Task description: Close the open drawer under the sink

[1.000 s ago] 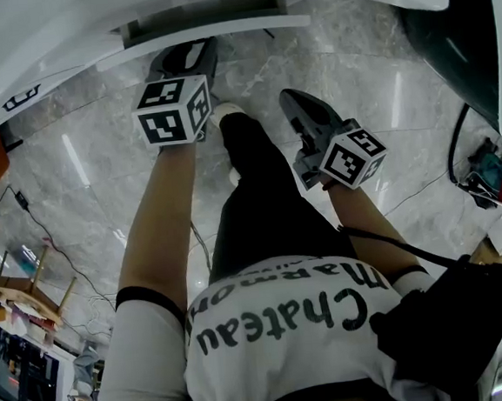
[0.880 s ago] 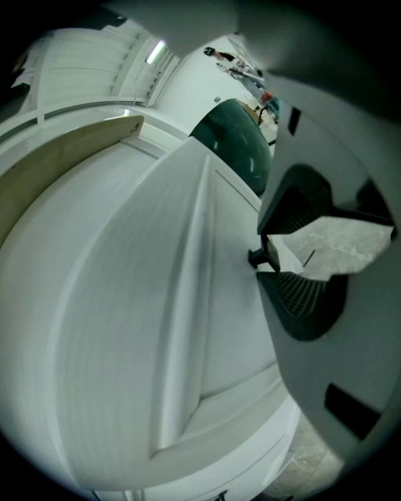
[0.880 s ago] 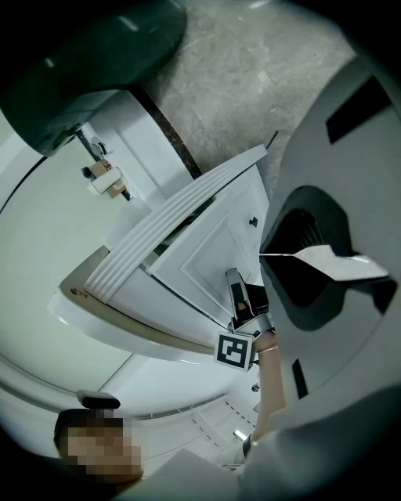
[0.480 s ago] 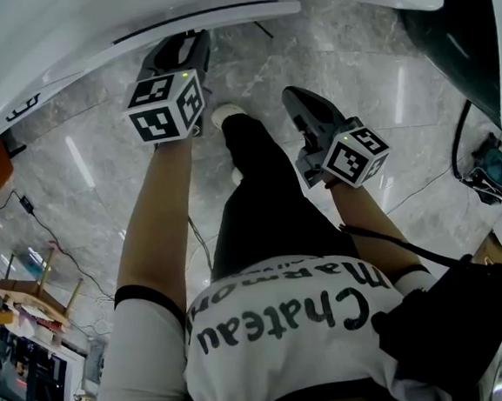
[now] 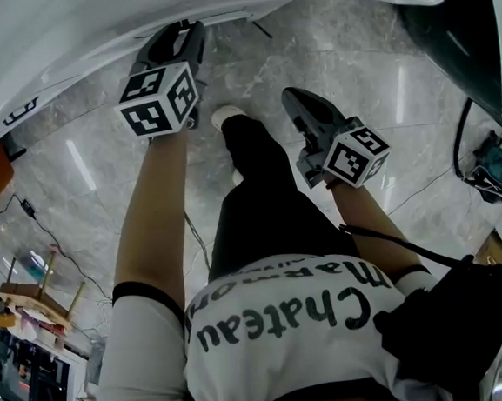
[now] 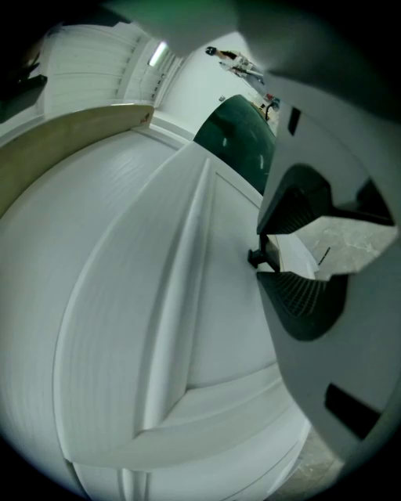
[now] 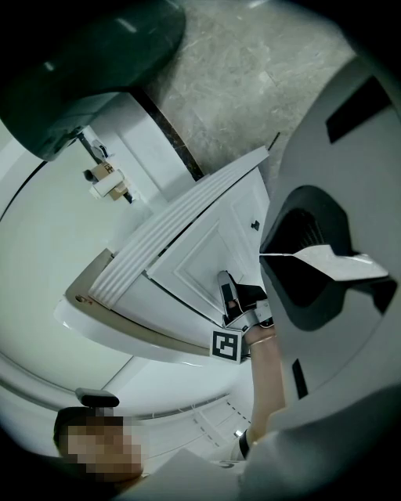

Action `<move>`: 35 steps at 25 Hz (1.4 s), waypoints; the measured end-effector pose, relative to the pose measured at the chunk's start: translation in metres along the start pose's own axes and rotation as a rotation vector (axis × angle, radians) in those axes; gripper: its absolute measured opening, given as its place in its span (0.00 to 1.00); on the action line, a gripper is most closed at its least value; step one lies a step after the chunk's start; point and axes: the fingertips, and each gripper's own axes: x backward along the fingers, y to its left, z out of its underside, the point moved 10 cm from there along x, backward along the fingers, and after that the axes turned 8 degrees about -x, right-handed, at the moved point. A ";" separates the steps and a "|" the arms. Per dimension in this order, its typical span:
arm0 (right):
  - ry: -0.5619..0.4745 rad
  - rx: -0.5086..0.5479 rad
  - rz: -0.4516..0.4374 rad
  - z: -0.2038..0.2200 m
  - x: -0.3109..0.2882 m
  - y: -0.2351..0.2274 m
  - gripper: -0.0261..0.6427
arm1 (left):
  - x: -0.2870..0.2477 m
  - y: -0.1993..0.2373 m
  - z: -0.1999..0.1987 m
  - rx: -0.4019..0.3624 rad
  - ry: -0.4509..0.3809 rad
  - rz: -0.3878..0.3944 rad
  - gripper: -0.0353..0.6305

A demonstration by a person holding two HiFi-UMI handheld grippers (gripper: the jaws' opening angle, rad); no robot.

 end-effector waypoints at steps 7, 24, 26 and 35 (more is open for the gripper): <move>-0.021 0.004 -0.009 -0.001 -0.006 0.000 0.06 | -0.001 0.003 -0.008 -0.016 -0.016 0.000 0.27; -0.036 0.025 -0.012 -0.008 -0.007 0.002 0.06 | -0.006 -0.001 -0.014 -0.004 -0.025 0.016 0.27; -0.038 0.028 -0.015 -0.010 -0.008 0.005 0.06 | -0.006 0.000 -0.015 -0.006 -0.015 0.017 0.27; -0.028 0.058 -0.031 -0.014 -0.003 0.023 0.06 | 0.002 0.000 -0.024 -0.069 0.039 0.016 0.27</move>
